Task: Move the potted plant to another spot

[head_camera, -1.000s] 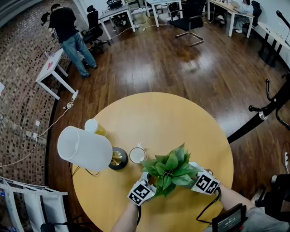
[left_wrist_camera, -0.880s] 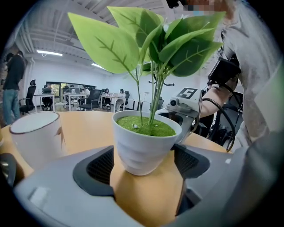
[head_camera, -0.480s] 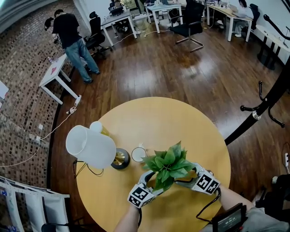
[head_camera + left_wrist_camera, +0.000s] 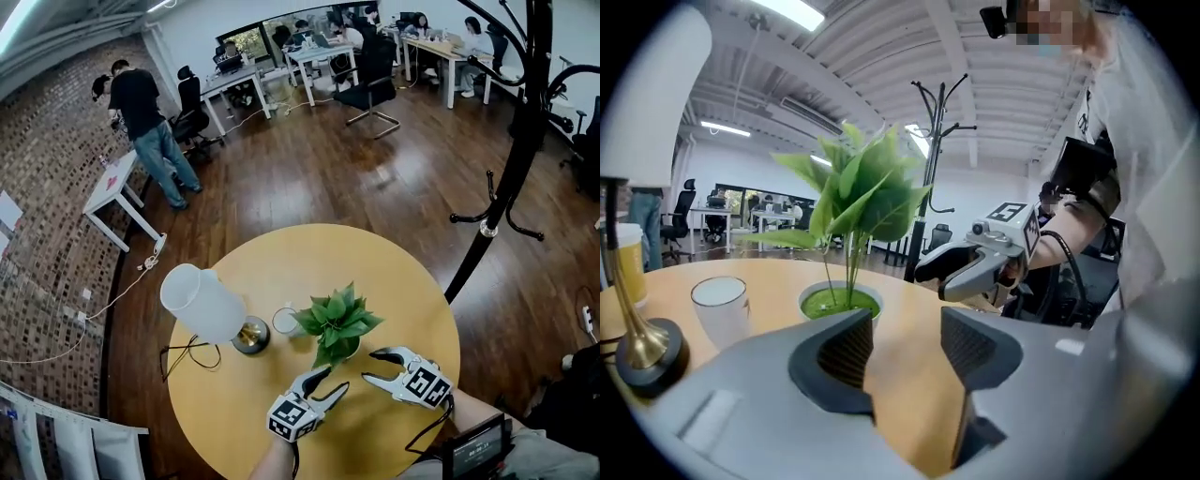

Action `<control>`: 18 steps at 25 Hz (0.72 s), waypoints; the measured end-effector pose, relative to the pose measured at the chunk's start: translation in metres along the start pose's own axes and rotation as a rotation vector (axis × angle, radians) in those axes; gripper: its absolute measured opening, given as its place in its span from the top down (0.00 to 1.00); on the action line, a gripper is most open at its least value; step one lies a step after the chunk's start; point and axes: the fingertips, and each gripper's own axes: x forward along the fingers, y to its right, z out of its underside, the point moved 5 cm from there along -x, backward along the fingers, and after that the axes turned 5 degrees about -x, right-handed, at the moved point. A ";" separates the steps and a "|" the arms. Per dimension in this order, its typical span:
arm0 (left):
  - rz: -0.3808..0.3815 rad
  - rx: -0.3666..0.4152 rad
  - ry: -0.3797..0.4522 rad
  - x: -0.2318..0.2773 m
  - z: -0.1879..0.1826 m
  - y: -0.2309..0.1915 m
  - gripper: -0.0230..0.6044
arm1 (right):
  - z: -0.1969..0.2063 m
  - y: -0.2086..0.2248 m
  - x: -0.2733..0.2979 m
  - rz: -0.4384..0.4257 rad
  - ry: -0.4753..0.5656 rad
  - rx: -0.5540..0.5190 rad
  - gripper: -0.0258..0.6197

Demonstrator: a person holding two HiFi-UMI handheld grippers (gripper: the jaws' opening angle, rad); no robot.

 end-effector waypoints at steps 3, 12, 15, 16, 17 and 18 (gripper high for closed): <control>-0.009 0.032 0.057 -0.018 -0.013 0.031 0.78 | -0.020 -0.024 -0.024 0.050 0.031 0.005 0.80; -0.049 0.042 0.182 -0.084 -0.027 0.120 0.96 | -0.060 -0.110 -0.077 0.144 0.098 0.005 0.95; -0.071 0.025 0.211 -0.101 -0.028 0.144 0.96 | -0.065 -0.138 -0.090 0.160 0.118 0.012 0.95; -0.076 0.021 0.225 -0.106 -0.028 0.153 0.96 | -0.067 -0.147 -0.094 0.165 0.125 0.016 0.95; -0.080 0.019 0.238 -0.111 -0.029 0.161 0.96 | -0.069 -0.155 -0.098 0.170 0.131 0.021 0.95; -0.082 0.016 0.247 -0.115 -0.028 0.170 0.96 | -0.071 -0.165 -0.104 0.176 0.135 0.024 0.95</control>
